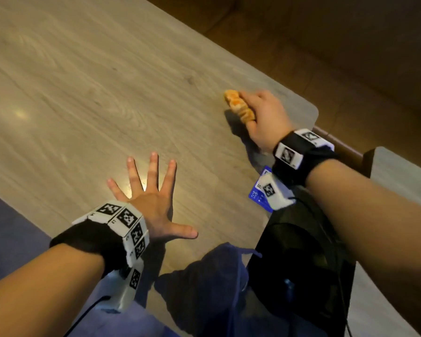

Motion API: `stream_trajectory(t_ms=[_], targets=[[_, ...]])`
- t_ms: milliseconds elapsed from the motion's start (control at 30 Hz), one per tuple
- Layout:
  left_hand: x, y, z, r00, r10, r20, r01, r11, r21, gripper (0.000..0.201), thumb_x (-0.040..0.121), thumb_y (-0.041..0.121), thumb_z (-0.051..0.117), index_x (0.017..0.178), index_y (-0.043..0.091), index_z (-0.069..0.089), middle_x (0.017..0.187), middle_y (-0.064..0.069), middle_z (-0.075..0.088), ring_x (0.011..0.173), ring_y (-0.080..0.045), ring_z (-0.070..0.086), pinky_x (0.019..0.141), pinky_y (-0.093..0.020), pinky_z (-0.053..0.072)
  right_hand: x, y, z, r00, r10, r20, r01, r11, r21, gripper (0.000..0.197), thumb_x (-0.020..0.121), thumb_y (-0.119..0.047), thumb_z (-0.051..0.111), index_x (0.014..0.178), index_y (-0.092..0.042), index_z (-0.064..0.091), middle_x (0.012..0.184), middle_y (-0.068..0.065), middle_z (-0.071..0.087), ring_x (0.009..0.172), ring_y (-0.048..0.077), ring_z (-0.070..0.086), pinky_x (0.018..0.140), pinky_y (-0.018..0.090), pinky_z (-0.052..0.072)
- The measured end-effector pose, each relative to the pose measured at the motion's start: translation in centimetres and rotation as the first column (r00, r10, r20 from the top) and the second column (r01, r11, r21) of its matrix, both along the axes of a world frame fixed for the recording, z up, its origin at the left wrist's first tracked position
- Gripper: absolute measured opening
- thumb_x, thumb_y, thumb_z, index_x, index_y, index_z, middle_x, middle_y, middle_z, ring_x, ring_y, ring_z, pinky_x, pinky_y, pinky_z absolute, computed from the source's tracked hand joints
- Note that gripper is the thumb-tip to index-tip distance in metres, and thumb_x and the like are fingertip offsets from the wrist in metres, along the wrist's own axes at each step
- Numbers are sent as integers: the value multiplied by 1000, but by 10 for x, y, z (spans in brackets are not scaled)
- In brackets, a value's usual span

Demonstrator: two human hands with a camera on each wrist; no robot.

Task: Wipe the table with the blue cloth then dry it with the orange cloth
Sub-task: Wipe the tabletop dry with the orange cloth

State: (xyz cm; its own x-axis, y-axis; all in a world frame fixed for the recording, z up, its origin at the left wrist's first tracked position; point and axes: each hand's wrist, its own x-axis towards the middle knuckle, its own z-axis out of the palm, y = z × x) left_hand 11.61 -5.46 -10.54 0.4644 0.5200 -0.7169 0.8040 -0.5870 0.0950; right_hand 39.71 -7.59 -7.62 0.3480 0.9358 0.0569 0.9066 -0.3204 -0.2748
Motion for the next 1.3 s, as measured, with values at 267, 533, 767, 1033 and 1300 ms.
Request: stream_trajectory(t_ms=[267,533,767,1033,1300], targets=[[-1,-1,-3,1000,18,26,-17,1000,-10,157,38,104,50,138,33,-48,142,-4,-59,131,-48,-47,105,-81,-9,-94,-8,-17,872,456,-179,-480,867,-135,34,84,-14,57,115,-24,68,116,2,60,106,25,52,93,34,38],[0,-3,-5,998,35,58,-37,999,19,157,37,104,50,141,33,-45,145,-5,-56,133,-50,-45,101,-81,-10,-63,-196,2,935,222,-277,-295,920,-258,43,70,-7,57,101,-34,69,109,-14,59,106,13,54,93,39,46],[0,-6,0,998,26,59,-28,999,40,156,41,101,53,143,33,-42,149,-5,-52,135,-51,-41,102,-80,-9,-53,-143,37,972,41,-231,-32,999,42,39,84,-12,62,117,-33,63,111,-9,58,105,13,54,92,35,45],[-33,-34,18,927,258,273,-223,963,-153,165,30,105,51,155,27,-24,161,3,-32,146,-29,-34,115,-66,-13,-113,9,-22,880,463,-102,-474,847,-240,44,82,-6,61,123,-22,63,129,3,56,121,26,49,100,31,36],[-54,-74,7,969,136,205,-129,990,-51,166,34,105,47,151,19,-32,152,-1,-48,137,-33,-46,115,-66,-14,-82,-153,-15,895,401,-197,-427,897,-116,52,66,4,64,107,-27,70,116,-5,62,111,23,53,96,43,43]])
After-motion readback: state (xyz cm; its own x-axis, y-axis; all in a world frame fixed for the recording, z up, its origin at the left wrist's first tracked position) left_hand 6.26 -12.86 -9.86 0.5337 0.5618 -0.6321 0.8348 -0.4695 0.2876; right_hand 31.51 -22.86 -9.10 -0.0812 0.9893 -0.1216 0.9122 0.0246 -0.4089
